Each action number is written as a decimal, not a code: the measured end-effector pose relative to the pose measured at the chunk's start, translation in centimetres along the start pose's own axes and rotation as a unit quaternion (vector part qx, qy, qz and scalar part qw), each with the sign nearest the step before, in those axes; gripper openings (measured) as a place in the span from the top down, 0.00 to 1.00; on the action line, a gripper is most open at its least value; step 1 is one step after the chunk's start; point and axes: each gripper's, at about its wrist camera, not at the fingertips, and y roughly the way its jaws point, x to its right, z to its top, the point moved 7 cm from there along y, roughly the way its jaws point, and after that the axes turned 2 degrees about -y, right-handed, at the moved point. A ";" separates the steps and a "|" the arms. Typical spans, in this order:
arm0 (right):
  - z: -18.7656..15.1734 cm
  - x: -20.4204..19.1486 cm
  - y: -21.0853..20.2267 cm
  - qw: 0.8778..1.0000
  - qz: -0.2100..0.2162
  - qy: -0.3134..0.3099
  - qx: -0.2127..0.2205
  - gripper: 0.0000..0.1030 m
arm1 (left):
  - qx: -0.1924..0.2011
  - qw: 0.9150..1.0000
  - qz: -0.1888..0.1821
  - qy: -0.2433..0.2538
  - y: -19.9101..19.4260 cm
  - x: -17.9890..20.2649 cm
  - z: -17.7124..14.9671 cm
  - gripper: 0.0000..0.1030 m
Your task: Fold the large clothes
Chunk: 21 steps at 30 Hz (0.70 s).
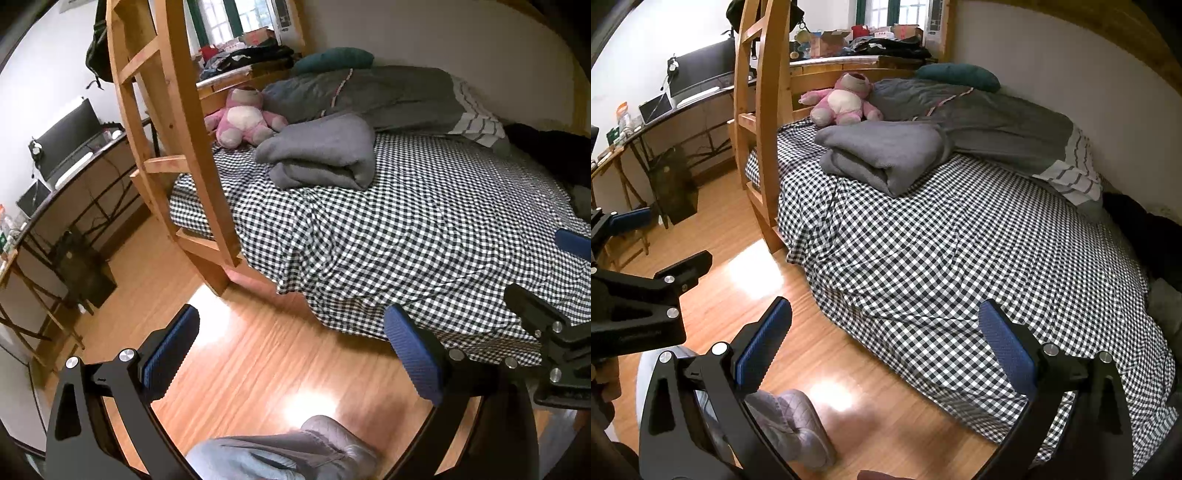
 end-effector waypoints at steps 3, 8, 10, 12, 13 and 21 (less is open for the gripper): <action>-0.1 -0.1 0.0 1.000 0.000 0.001 0.000 0.03 | 0.001 1.000 -0.007 -0.001 -0.1 0.1 0.0 0.04; -0.1 -0.1 0.1 1.000 0.001 -0.001 -0.001 0.03 | 0.007 1.000 0.015 0.004 -0.1 -0.3 0.0 0.04; -0.2 -0.1 0.2 1.000 0.003 -0.001 -0.002 0.03 | 0.005 1.000 0.009 0.002 0.0 -0.2 0.0 0.04; -0.2 -0.2 0.2 1.000 0.002 -0.001 -0.002 0.03 | 0.005 1.000 0.008 0.002 0.0 -0.2 0.1 0.04; -0.2 -0.2 0.2 1.000 0.004 0.000 -0.001 0.03 | 0.007 1.000 0.010 0.001 0.0 -0.2 0.0 0.04; -0.2 0.0 0.3 1.000 0.005 0.002 -0.002 0.03 | 0.015 1.000 0.019 0.001 -0.2 -0.3 0.2 0.04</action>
